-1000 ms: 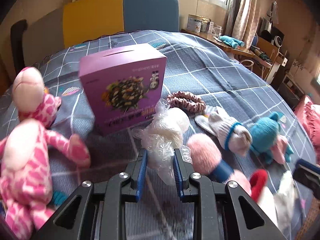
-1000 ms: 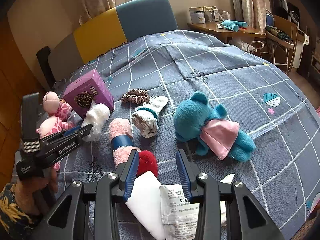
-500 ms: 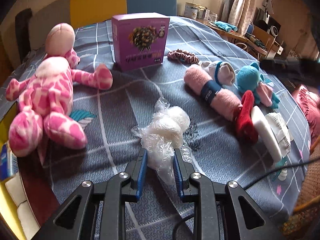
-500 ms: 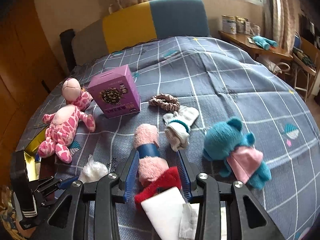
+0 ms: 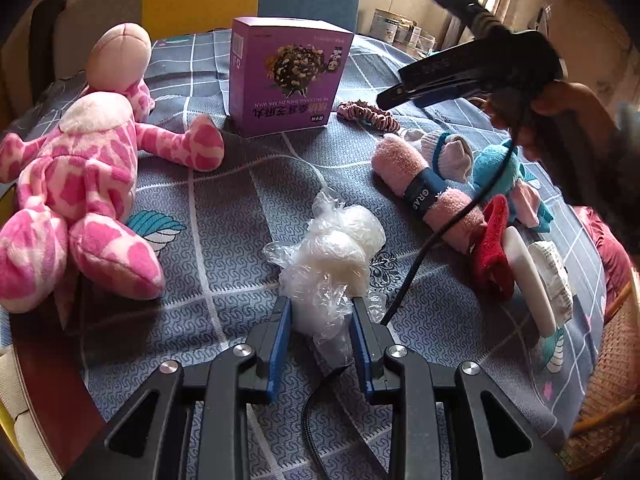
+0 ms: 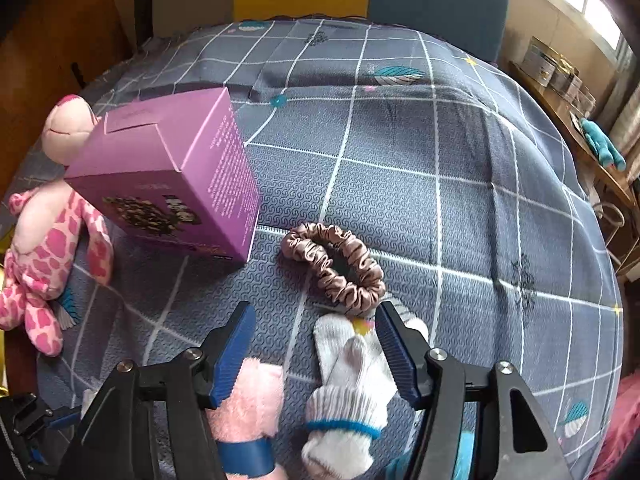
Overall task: Organize soft objects
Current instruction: 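Grasp the pink scrunchie with the right tool while the left holds the plastic bundle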
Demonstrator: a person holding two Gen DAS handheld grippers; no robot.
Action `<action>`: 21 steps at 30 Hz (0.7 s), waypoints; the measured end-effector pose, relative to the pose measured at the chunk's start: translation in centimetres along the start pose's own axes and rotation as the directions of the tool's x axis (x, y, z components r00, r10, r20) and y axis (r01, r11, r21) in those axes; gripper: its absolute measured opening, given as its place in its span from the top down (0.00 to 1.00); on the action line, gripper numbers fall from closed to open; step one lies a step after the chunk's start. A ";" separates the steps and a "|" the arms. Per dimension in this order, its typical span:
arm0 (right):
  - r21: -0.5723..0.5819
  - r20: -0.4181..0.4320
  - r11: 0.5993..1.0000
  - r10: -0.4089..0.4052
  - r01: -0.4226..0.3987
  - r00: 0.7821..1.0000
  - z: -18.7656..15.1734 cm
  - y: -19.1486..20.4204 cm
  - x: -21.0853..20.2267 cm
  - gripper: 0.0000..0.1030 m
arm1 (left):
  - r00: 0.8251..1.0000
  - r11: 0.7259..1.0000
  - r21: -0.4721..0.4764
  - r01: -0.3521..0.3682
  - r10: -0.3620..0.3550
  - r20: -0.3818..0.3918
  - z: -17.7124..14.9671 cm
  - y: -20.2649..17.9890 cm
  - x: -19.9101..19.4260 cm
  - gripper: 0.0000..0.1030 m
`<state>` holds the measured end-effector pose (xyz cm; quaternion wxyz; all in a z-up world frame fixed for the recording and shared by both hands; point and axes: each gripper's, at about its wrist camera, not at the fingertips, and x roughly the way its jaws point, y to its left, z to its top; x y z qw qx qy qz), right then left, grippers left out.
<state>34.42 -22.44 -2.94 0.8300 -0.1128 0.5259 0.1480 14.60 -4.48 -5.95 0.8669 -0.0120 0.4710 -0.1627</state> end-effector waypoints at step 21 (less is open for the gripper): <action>-0.029 0.015 0.999 -0.014 0.014 1.000 -0.8 0.4 -1.1 0.91 | 1.000 0.999 -0.027 0.025 -0.025 0.007 0.2 0.0 -0.5 0.74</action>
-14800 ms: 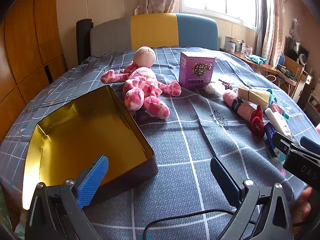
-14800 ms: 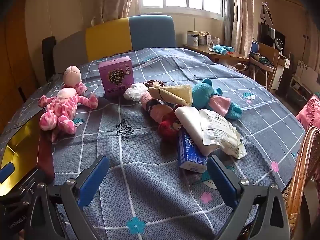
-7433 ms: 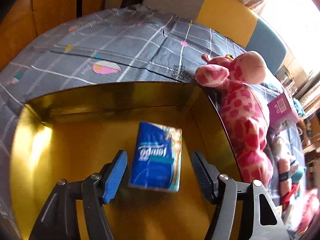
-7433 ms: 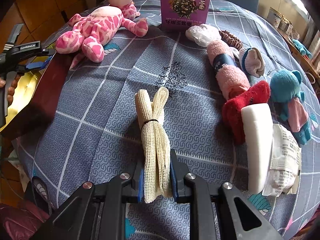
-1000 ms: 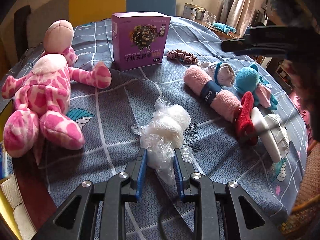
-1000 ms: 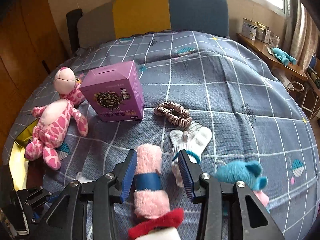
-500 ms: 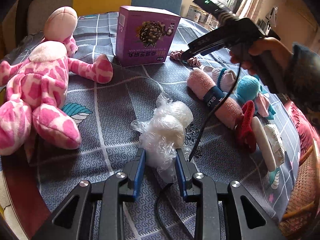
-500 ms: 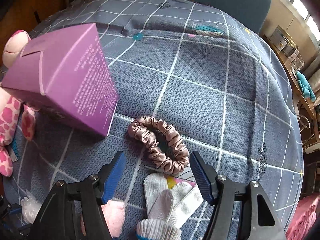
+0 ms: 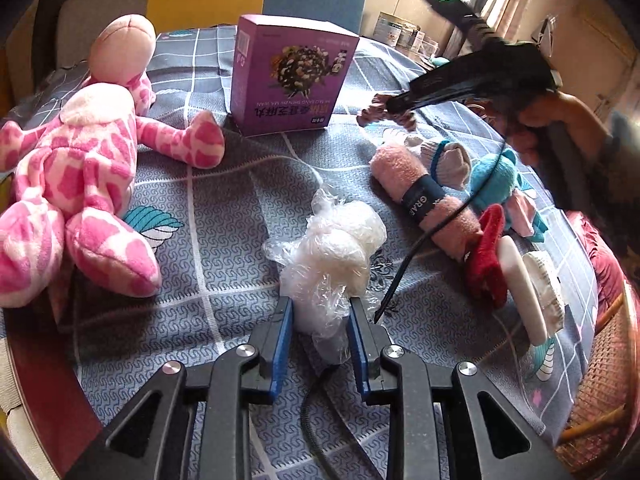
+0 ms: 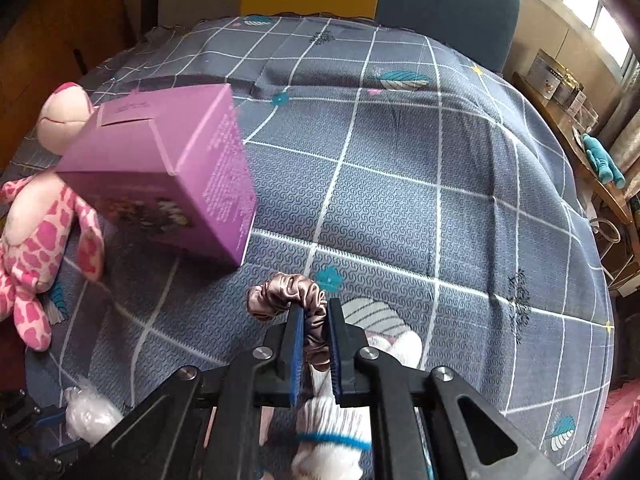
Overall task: Organize soft objects
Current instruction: 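Grasp the pink scrunchie with the right tool while the left holds the plastic bundle, then place plastic bundle in tray with left tool while right tool holds scrunchie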
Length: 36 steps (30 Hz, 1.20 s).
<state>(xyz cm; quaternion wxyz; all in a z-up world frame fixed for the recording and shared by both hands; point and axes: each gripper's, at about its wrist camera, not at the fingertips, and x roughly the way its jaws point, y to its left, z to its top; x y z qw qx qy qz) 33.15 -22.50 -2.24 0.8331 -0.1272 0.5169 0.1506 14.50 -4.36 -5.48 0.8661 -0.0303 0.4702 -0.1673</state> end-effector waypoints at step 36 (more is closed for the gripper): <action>0.060 -0.076 0.976 0.215 -0.210 0.974 -15.4 11.8 -2.3 0.90 | 0.962 0.976 -0.153 -0.153 0.183 0.201 -4.7 5.3 -15.2 0.74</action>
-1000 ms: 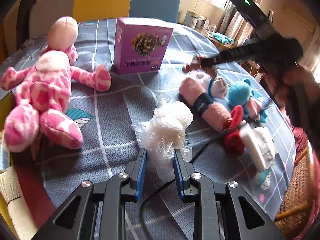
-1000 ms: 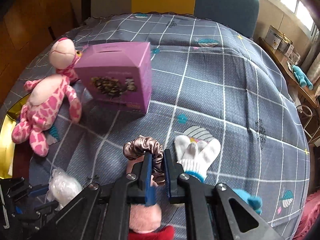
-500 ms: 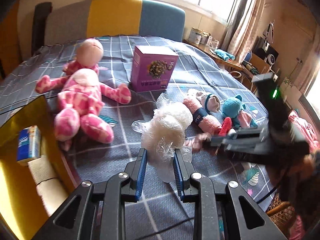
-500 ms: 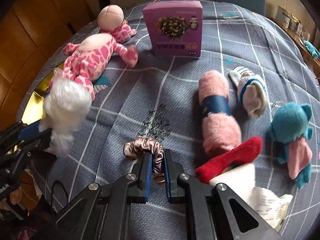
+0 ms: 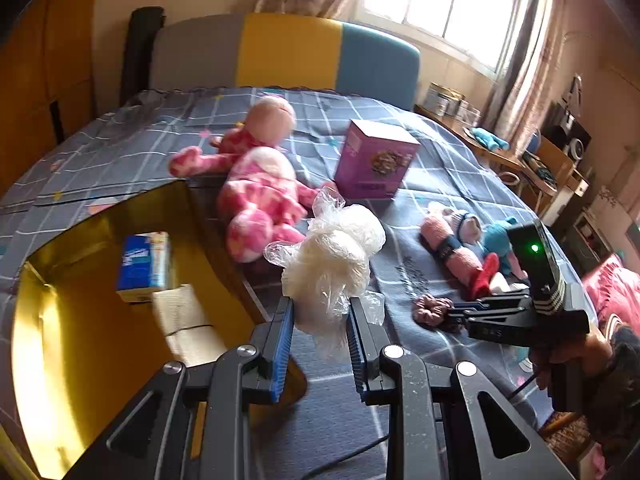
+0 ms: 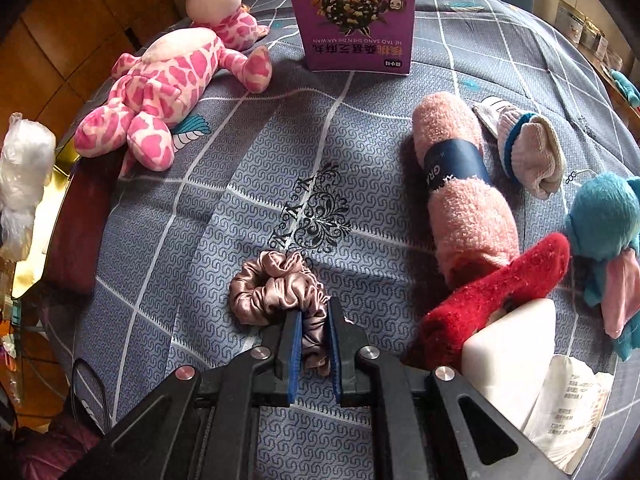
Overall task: Organize soft objects
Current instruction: 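Place plastic bundle in tray with left tool while right tool holds scrunchie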
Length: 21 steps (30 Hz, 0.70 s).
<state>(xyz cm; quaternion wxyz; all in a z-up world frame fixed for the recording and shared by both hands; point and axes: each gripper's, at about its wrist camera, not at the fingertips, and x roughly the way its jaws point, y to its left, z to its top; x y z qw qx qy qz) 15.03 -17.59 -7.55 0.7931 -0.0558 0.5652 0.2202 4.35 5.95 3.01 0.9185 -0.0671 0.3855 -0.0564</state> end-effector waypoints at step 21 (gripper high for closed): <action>-0.019 0.017 1.000 0.010 -0.009 1.000 -0.3 -0.3 -0.3 0.88 | 0.986 0.968 -0.190 -0.164 0.165 -0.009 -0.7 10.2 -1.7 0.74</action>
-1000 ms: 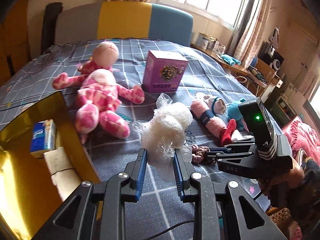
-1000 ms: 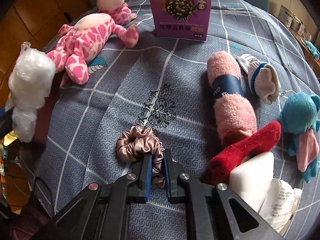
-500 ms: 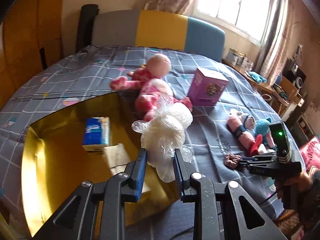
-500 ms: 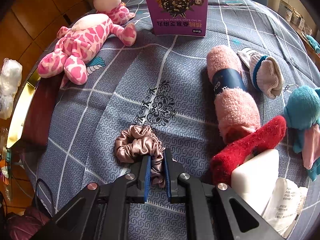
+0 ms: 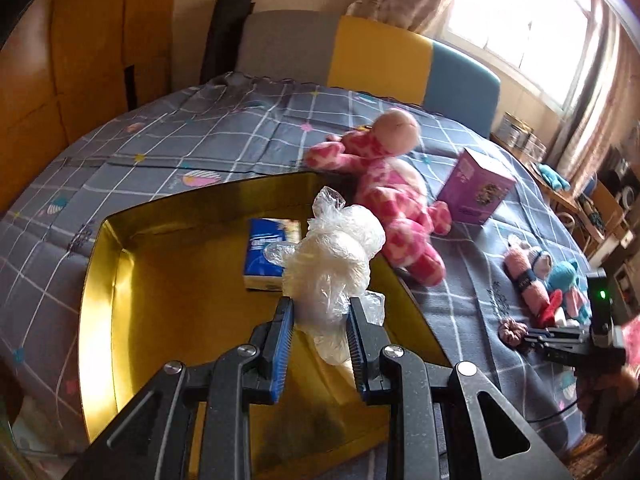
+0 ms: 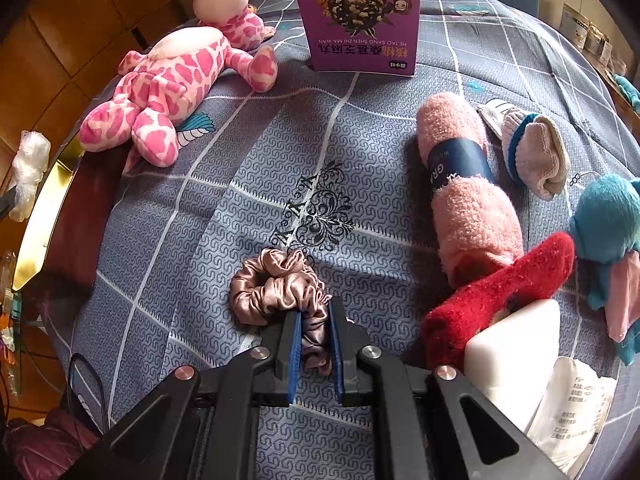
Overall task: Organize soft objects
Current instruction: 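Place plastic bundle in tray with left tool while right tool holds scrunchie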
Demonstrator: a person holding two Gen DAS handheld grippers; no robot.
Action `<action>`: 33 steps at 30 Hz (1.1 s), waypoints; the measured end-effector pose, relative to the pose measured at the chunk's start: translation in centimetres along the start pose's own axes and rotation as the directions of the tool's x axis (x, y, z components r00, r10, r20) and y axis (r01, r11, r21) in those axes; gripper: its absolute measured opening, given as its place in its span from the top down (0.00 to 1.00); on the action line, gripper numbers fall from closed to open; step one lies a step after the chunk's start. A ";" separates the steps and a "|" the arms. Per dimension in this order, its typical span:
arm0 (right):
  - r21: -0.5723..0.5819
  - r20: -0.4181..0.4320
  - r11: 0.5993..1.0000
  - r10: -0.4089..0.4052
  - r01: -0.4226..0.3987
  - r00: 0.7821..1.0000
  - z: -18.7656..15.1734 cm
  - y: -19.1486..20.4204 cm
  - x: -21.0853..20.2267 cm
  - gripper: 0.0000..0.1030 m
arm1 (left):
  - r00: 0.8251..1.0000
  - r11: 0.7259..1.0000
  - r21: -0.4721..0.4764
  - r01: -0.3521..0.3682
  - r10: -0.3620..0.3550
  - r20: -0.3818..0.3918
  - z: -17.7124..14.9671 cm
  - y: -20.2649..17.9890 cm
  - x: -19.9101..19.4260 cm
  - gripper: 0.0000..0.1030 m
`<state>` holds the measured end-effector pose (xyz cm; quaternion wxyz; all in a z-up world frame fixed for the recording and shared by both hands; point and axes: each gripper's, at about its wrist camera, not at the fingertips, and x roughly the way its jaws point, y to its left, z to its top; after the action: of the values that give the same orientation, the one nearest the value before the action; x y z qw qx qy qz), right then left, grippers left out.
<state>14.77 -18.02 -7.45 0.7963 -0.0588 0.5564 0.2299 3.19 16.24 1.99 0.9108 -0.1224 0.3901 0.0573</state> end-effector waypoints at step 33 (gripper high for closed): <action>-0.030 0.011 0.999 -0.039 0.039 0.999 -0.2 0.7 0.3 0.88 | 0.976 0.973 -0.085 -0.214 0.215 0.009 1.6 4.7 2.6 0.28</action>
<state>14.42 -17.39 -7.65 0.8025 -0.0803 0.5476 0.2229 5.17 21.27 0.36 0.8969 -0.1171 0.3898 0.1728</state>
